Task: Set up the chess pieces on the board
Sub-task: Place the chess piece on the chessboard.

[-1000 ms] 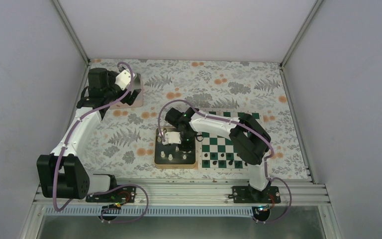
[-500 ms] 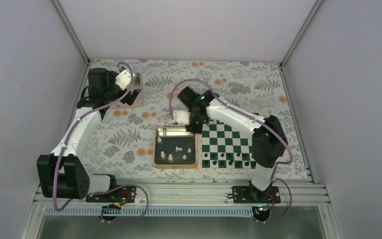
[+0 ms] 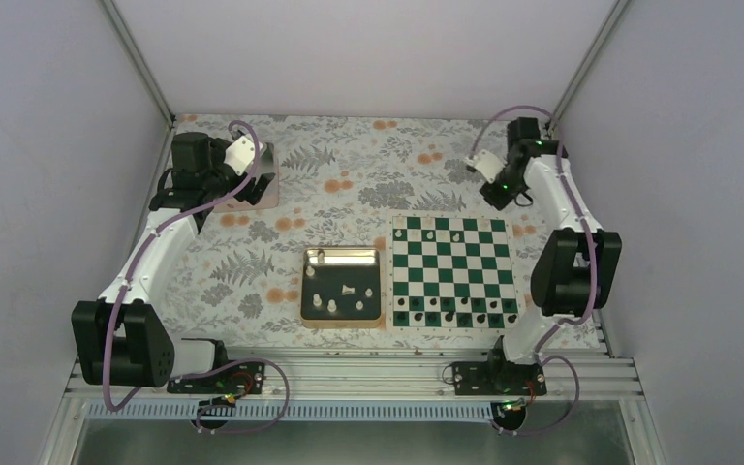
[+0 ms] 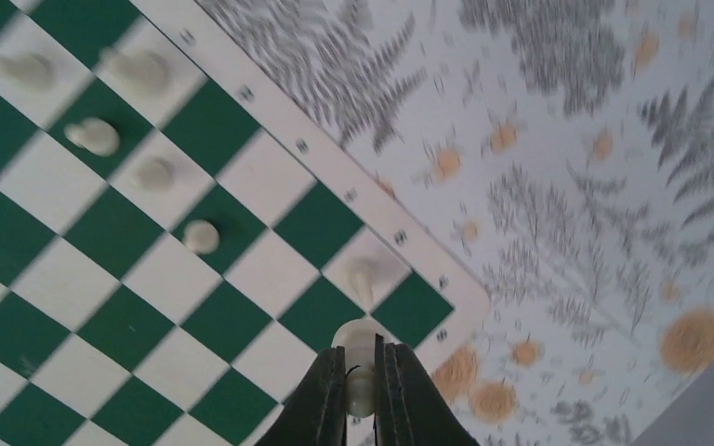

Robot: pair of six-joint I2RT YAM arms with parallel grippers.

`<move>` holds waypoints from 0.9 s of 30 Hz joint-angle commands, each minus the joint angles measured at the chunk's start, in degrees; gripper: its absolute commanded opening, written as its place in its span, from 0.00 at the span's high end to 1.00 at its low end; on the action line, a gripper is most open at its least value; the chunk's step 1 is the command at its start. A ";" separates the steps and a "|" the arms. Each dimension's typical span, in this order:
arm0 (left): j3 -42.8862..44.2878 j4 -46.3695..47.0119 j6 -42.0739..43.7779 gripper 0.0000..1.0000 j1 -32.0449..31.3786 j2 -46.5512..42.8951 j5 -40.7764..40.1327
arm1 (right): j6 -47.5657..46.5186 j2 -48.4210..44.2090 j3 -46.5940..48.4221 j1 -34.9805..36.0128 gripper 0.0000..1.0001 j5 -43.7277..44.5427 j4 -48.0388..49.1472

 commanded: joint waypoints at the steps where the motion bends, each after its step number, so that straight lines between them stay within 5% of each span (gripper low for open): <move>1: 0.61 0.13 0.35 0.00 0.13 0.25 1.63 | -3.51 2.35 -3.66 -6.21 0.94 -2.45 1.28; 27: 0.60 0.00 0.30 0.00 0.15 0.38 1.51 | -4.75 10.69 -13.46 -15.31 0.92 -4.98 10.56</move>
